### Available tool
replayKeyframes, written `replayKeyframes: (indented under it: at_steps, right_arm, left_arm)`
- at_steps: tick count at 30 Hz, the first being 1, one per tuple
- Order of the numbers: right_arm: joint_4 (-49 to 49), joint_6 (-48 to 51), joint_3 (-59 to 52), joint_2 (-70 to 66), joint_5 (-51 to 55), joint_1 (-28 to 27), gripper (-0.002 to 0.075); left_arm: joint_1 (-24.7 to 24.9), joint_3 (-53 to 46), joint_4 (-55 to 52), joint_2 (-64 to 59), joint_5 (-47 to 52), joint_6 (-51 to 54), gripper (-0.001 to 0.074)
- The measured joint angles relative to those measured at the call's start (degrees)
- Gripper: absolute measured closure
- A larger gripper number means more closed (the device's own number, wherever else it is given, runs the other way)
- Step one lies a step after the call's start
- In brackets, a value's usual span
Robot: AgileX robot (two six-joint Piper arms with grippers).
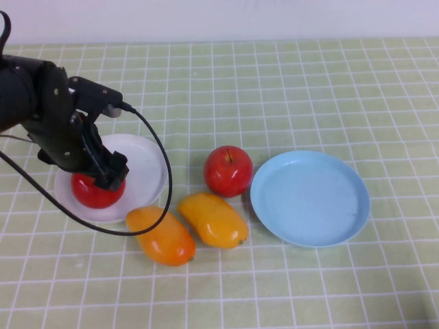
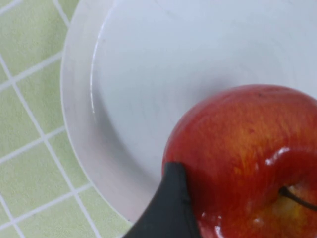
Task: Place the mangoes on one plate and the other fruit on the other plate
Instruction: Put one type of fruit in the left plate
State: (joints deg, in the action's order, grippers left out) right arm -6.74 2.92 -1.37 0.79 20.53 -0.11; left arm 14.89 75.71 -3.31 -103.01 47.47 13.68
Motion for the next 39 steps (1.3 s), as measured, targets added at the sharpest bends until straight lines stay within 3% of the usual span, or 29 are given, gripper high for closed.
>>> replayKeyframes:
  at_steps: [6,15,20,30,39]
  right_arm:
    - [0.0,0.0,0.0,0.0,0.0,0.0,0.0741]
    - [0.0,0.0,0.0,0.0,0.0,0.0,0.0742]
    - [0.0,0.0,0.0,0.0,0.0,0.0,0.0742]
    - [0.0,0.0,0.0,0.0,0.0,0.0,0.0742]
    - [0.0,0.0,0.0,0.0,0.0,0.0,0.0742]
  left_arm:
    - [0.0,0.0,-0.9,0.22,0.33,-5.78,0.0069]
    - [0.42,3.39,-3.75,6.76,3.03,-9.56,0.0066]
    - [4.03,5.0,-2.83,8.64,2.89,-9.92,0.0066]
    - [16.08,7.35,2.13,4.01,-5.22,-8.32,0.0066]
    - [17.53,15.19,7.12,-6.87,-3.57,-6.18,0.0066]
